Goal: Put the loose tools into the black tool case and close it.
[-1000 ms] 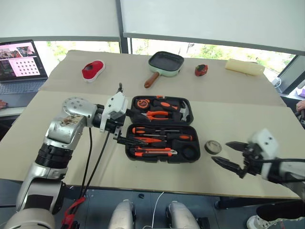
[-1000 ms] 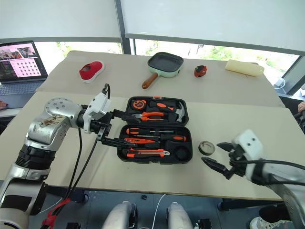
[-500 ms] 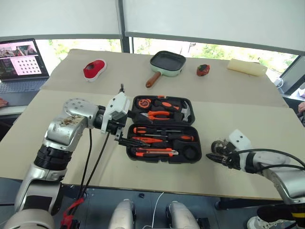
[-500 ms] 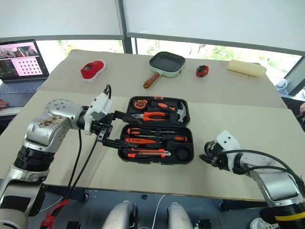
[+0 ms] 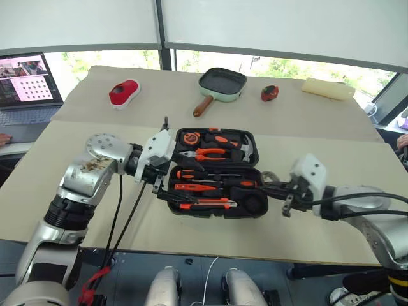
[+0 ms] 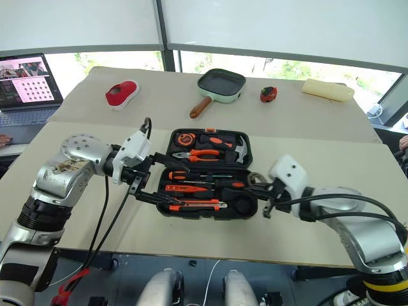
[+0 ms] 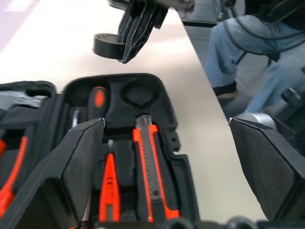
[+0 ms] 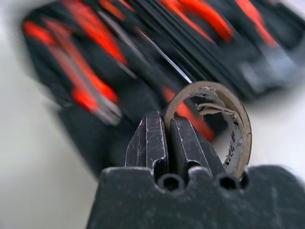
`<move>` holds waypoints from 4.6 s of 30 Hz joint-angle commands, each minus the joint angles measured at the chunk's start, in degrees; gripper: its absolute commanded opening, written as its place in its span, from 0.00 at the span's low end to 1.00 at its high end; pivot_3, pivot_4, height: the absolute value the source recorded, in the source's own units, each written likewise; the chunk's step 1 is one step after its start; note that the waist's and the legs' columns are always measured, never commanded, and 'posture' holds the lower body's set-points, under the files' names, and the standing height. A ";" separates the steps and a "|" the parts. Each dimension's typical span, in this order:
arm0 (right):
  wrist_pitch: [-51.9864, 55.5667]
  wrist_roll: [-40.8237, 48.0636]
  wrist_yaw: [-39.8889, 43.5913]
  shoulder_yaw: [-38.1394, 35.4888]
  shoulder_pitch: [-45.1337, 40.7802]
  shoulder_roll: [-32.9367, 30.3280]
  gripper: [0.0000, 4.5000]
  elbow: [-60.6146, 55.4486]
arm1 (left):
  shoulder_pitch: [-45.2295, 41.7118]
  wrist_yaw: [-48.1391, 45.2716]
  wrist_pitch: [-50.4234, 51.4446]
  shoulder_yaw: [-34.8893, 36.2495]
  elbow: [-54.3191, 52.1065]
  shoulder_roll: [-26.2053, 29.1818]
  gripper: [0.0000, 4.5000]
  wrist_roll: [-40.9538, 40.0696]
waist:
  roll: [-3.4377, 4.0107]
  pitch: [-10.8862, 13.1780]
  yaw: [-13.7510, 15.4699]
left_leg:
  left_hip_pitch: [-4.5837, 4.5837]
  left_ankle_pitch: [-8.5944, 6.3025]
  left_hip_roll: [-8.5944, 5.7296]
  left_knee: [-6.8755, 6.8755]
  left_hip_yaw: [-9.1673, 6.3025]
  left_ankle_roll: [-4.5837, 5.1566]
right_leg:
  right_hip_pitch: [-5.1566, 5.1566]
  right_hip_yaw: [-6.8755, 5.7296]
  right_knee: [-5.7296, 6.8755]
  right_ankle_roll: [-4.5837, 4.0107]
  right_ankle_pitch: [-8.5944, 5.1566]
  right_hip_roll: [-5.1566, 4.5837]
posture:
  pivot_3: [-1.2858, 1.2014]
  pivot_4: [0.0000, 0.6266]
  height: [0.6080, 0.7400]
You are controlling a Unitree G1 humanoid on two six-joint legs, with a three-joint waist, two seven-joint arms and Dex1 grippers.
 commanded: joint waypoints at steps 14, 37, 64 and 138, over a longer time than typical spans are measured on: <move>2.64 -5.51 0.22 7.41 0.69 -3.15 0.62 -3.07 | -0.67 -0.69 -2.56 -0.09 -0.73 0.68 1.00 0.79 | 0.00 0.00 0.15 | -0.02 0.00 -0.04 0.02 0.03 0.00 | -0.04 0.01 0.02 0.01 0.00 -0.04 | 0.52 0.24 1.00; -4.30 -9.22 -8.53 -6.09 -11.18 4.65 0.54 25.55 | 3.15 16.23 -6.98 4.81 17.54 2.54 0.74 11.28 | 0.01 0.00 -0.32 | 0.08 0.01 -0.05 0.01 0.10 0.01 | -0.05 0.07 0.09 0.00 0.01 -0.03 | 0.52 0.24 1.00; -8.64 -14.35 6.20 5.37 -1.19 4.19 0.00 13.32 | 15.29 9.85 -5.35 2.33 6.03 1.59 0.01 10.62 | 0.02 -0.01 -0.27 | -0.55 -0.02 -0.07 -0.11 0.18 0.01 | -0.90 0.12 0.43 -0.02 0.01 -0.08 | 0.52 0.24 1.00; -42.94 -22.86 -2.44 -7.26 18.79 8.66 0.00 -1.45 | 29.74 41.66 -19.24 20.25 -6.31 -10.31 0.00 12.75 | 0.02 -0.10 -0.89 | -0.13 0.12 -0.04 -0.29 0.16 -0.10 | -0.72 0.25 0.47 -0.12 0.16 -0.01 | 0.52 0.24 1.00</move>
